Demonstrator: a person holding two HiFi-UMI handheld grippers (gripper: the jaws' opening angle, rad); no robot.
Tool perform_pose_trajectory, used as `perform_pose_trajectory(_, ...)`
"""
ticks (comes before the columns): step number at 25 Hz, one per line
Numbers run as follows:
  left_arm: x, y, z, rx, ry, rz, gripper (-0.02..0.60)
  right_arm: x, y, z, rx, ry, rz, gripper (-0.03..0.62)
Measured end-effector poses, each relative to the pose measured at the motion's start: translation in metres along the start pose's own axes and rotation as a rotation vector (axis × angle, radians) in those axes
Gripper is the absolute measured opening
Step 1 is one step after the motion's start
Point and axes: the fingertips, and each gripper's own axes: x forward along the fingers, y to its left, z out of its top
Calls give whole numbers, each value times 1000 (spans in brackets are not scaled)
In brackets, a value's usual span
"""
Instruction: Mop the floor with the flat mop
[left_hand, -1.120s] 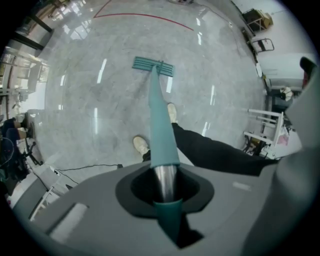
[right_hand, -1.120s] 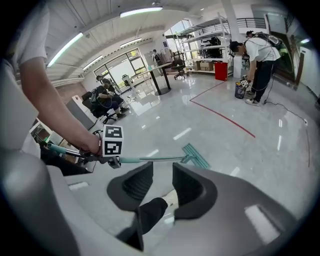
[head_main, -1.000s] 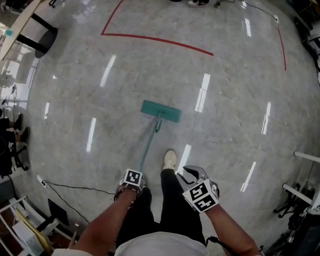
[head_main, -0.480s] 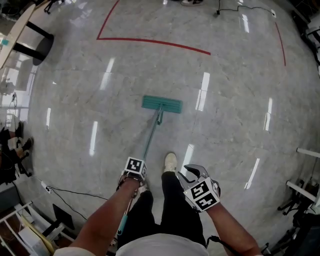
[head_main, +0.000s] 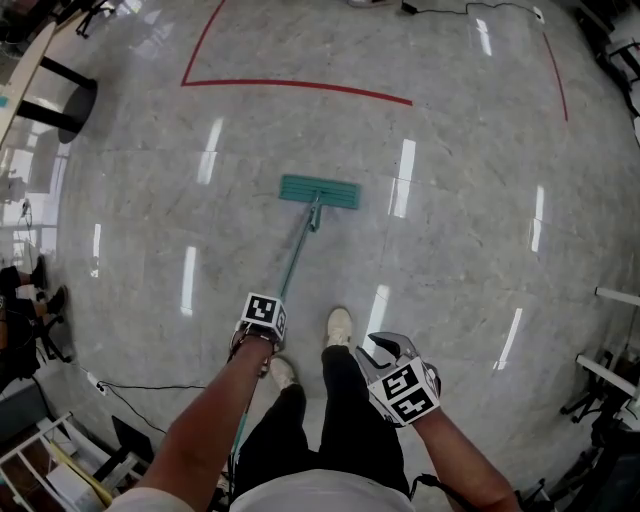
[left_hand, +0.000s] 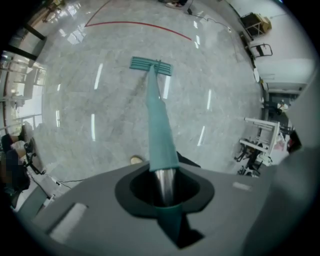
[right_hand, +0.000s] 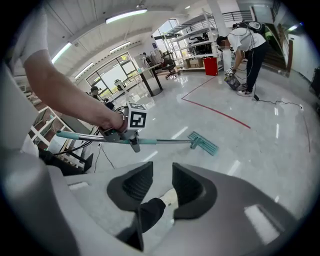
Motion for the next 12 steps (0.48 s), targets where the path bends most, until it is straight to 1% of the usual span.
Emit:
perform_pose_trajectory(2, -5, -1, 13, 0, -4, -1, 72, 0, -1, -4, 7, 4, 2, 123)
perform_pose_trajectory(6, -16, 2, 38, 10, -11, 21, 72, -1, -6, -5, 18, 1, -1, 123)
perform_pose_trajectory(12, -29, -5, 75, 3, -25, 4, 72, -5, -12, -9, 37, 9, -14, 123)
